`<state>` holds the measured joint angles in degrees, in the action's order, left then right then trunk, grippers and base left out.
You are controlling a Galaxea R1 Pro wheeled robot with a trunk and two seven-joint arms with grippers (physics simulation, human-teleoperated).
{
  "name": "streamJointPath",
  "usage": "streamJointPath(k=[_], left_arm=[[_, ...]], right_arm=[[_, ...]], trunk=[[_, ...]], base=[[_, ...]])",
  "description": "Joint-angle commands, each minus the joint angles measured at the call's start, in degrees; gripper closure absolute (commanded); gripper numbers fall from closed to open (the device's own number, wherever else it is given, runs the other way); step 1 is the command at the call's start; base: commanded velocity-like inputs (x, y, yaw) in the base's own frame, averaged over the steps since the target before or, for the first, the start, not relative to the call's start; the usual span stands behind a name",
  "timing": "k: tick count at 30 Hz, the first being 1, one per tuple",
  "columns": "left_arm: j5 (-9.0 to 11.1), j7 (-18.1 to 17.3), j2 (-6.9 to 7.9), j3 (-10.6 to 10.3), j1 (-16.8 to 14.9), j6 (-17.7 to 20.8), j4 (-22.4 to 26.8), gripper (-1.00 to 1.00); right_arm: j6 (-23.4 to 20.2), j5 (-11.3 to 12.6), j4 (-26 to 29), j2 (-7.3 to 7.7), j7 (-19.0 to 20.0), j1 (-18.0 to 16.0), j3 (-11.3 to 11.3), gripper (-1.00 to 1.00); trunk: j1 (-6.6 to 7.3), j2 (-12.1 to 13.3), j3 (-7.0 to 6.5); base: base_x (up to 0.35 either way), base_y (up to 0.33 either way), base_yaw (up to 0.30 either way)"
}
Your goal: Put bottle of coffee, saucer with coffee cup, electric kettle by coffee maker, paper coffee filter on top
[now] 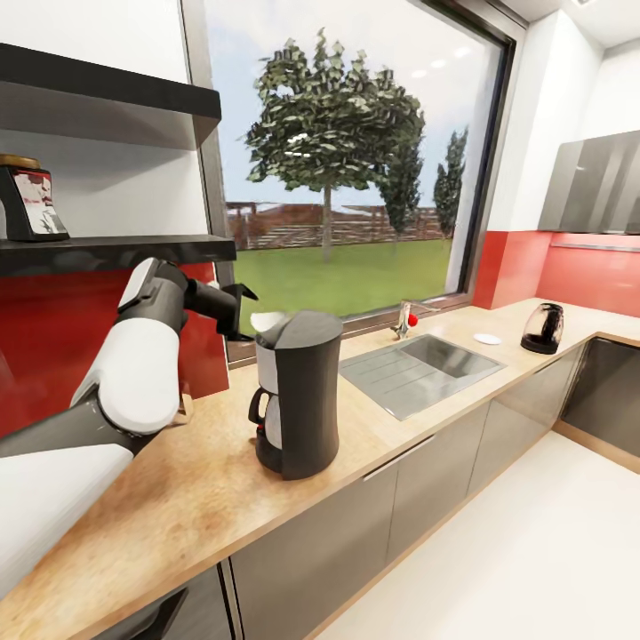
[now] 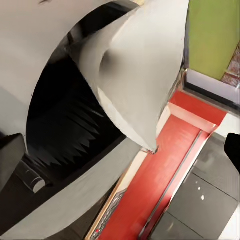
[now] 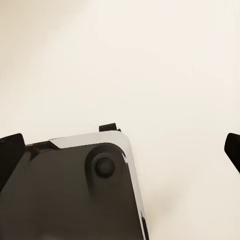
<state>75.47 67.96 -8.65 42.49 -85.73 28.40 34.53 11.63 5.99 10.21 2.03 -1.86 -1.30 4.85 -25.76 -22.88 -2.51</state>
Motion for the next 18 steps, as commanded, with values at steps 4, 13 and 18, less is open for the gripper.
streamJointPath(k=[4, 13, 18], left_arm=[[-0.07, 0.09, -0.06, 0.45, -0.23, 0.59, 0.17, -1.0], [3.18, 0.23, 2.05, 0.35, -0.02, 4.47, 0.24, -1.0], [4.11, 0.3, 4.07, 0.33, 0.41, 8.86, 0.5, -1.0]], right_arm=[[0.24, 0.6, -0.09, 0.0, 0.11, -0.01, 0.06, -1.0], [0.24, 0.6, -0.04, 0.0, 0.11, -0.01, 0.05, -1.0], [0.24, 0.6, -0.03, 0.0, 0.11, -0.01, 0.07, -1.0]], trunk=[[-0.02, -0.04, 0.03], [-0.02, -0.04, 0.03], [-0.02, -0.04, 0.03]], base=[[0.0, 0.0, 0.0], [0.0, 0.0, 0.0], [0.0, 0.0, 0.0]])
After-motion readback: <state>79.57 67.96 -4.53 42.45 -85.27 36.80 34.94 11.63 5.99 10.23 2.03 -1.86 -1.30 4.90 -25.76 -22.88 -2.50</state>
